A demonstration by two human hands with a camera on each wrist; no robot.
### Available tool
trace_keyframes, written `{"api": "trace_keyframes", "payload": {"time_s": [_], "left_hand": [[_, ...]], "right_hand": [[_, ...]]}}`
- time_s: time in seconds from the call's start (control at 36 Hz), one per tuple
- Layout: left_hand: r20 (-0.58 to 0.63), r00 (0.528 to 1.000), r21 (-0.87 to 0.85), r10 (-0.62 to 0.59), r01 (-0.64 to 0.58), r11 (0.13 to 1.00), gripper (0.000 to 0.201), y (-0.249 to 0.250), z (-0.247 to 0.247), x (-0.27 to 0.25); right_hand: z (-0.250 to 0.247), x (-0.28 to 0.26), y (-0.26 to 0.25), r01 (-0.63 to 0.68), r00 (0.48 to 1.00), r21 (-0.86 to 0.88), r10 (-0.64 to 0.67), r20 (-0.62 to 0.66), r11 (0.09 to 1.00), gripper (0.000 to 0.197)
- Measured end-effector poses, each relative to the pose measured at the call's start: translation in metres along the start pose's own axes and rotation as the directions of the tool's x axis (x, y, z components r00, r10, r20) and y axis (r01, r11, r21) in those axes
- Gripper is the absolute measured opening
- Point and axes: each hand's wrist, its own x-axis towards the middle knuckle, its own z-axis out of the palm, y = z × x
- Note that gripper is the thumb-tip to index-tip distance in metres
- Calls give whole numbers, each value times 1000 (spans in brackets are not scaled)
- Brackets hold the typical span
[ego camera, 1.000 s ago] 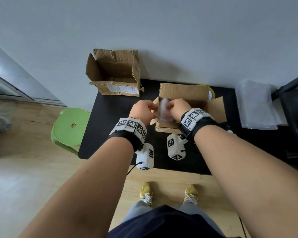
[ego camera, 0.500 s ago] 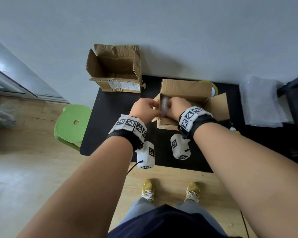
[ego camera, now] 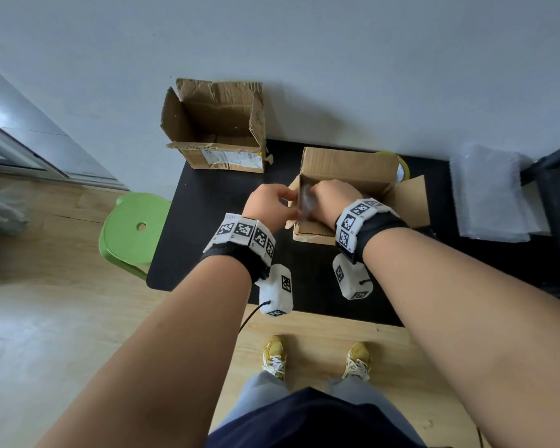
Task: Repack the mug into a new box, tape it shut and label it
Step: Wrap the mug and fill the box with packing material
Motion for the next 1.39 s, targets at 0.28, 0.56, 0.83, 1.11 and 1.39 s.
{"api": "trace_keyframes", "payload": {"time_s": [0.28,0.56,0.83,1.11,1.39], "left_hand": [[13,1000,-11,3,-3,1000,39,-6,0,4],[3,1000,52,1,-1,999,40,0,0,-2],[1,999,412,37,-35,911,30,30,0,-7],[-37,991,482,125,-92,871,51,92,6,3],[73,959,515,276,-273,813,52,162,69,14]], "right_hand": [[6,14,-1,-52,998,21,51,44,998,24],[2,-5,7,-50,997,47,47,64,998,35],[-8,-29,32,-19,992,301,56,-116,954,43],[-40,-66,87,-66,929,312,172,-326,948,34],[-46,-100,179,-157,885,439,323,-335,885,30]]}}
